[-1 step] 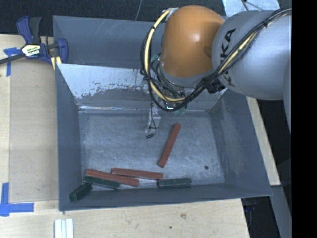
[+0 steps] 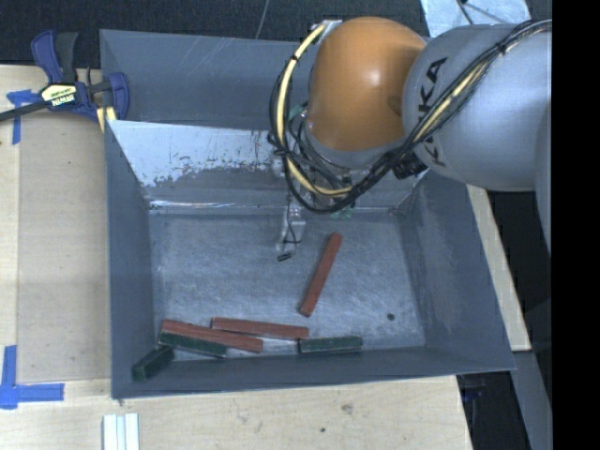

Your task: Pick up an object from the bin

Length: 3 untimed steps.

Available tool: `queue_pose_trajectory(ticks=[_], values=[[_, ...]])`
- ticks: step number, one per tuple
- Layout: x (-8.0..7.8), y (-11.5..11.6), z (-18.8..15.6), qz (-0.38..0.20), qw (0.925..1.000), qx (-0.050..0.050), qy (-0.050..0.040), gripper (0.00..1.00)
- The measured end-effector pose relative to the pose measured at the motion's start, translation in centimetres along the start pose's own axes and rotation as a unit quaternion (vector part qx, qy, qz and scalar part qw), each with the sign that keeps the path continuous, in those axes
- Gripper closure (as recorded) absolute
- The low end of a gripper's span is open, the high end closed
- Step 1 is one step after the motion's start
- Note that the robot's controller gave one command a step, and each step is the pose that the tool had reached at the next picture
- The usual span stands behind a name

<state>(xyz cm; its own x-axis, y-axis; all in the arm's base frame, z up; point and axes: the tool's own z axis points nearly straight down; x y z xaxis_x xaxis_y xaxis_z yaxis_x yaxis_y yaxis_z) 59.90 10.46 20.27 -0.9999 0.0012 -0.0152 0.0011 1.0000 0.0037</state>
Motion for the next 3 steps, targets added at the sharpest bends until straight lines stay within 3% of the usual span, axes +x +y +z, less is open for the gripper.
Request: queue_pose_trajectory(ticks=[1, 2, 3], values=[[1.9, -3.4, 7.9, 0.013, 0.9999, 0.002, 0.0050, 0.00], [0.5, -7.6, 6.6, -0.010, 0.9999, 0.002, 0.0065, 0.00], [2.1, -9.4, 10.5, -0.010, 0.9999, 0.002, 0.0077, 0.00]])
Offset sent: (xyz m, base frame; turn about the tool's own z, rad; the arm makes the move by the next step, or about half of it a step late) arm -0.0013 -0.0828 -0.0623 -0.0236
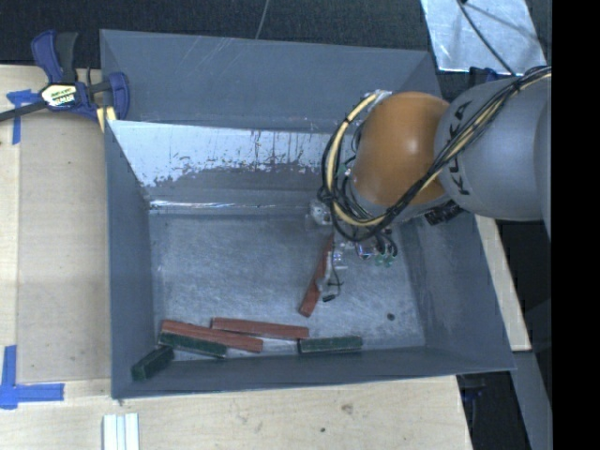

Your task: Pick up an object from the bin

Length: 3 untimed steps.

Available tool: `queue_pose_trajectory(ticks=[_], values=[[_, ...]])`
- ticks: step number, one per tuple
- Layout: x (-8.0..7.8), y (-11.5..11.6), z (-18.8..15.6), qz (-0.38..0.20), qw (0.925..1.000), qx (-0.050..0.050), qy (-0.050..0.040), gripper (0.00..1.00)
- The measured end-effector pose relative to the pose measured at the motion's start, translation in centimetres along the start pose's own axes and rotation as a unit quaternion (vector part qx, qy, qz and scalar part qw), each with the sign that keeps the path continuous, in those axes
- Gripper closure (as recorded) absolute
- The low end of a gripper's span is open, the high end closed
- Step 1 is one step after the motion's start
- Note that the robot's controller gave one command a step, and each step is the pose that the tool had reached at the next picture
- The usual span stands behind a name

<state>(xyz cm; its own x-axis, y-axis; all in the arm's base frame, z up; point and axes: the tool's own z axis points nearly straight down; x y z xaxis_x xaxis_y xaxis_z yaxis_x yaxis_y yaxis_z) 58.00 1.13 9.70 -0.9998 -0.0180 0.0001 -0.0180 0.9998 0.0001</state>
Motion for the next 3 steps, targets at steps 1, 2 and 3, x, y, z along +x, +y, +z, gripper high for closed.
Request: queue_pose_trajectory(ticks=[1, 2, 3], values=[[-1.0, -2.1, -1.0, -0.179, 0.9839, 0.000, -0.0021, 0.00], [-4.4, 0.6, 2.6, -0.166, 0.9862, 0.000, -0.0028, 1.00], [-4.4, 0.6, 2.6, -0.165, 0.9863, 0.000, -0.0027, 1.00]])
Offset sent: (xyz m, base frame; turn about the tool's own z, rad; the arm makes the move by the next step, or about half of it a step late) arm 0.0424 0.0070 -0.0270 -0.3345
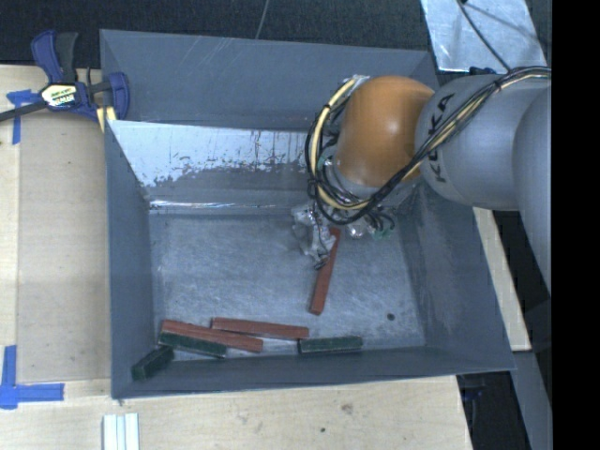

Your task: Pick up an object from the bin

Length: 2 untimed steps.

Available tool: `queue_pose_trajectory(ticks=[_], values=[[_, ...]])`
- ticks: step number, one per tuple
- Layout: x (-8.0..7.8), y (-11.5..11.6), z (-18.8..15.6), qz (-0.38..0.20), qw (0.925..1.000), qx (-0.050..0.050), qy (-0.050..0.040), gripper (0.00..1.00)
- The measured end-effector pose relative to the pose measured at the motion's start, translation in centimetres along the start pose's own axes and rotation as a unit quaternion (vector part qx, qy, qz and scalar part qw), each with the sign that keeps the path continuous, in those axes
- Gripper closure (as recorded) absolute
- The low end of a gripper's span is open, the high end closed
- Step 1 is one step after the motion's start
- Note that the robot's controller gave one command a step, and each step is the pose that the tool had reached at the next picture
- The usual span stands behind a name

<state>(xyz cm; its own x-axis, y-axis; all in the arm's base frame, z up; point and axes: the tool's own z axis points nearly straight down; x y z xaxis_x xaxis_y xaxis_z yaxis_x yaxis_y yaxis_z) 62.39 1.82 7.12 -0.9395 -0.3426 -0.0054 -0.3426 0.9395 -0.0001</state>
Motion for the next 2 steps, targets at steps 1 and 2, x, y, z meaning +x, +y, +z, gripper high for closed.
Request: queue_pose_trajectory(ticks=[1, 2], values=[[1.0, -0.8, -5.7, 0.007, 1.0000, -0.001, 0.0035, 1.00], [6.1, -9.7, -9.1, -0.226, 0.9741, 0.002, 0.0009, 0.00]])
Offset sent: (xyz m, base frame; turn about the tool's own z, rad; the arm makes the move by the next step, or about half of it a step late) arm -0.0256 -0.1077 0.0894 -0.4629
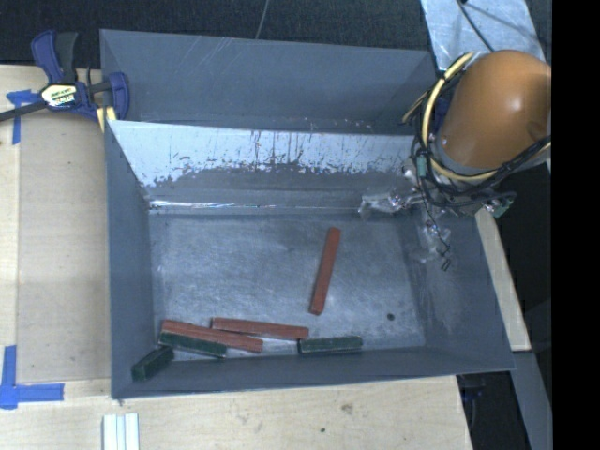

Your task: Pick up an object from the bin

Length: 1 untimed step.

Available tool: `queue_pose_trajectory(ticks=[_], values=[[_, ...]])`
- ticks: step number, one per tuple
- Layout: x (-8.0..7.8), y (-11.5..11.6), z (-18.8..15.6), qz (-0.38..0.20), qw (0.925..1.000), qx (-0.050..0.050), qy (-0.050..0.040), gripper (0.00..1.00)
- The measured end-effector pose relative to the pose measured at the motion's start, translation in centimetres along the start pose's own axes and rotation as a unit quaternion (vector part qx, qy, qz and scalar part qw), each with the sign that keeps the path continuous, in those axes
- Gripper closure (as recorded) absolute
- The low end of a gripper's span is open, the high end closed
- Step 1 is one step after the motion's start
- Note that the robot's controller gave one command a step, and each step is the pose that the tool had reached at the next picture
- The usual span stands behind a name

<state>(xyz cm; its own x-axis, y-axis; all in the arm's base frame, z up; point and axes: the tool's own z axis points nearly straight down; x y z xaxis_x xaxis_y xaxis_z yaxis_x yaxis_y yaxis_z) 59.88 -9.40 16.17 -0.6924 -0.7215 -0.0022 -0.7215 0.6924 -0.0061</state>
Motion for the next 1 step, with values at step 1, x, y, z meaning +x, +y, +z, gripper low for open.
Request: queue_pose_trajectory(ticks=[1], values=[[-0.31, 0.24, 0.05, -0.002, 1.0000, -0.002, -0.0010, 0.00]])
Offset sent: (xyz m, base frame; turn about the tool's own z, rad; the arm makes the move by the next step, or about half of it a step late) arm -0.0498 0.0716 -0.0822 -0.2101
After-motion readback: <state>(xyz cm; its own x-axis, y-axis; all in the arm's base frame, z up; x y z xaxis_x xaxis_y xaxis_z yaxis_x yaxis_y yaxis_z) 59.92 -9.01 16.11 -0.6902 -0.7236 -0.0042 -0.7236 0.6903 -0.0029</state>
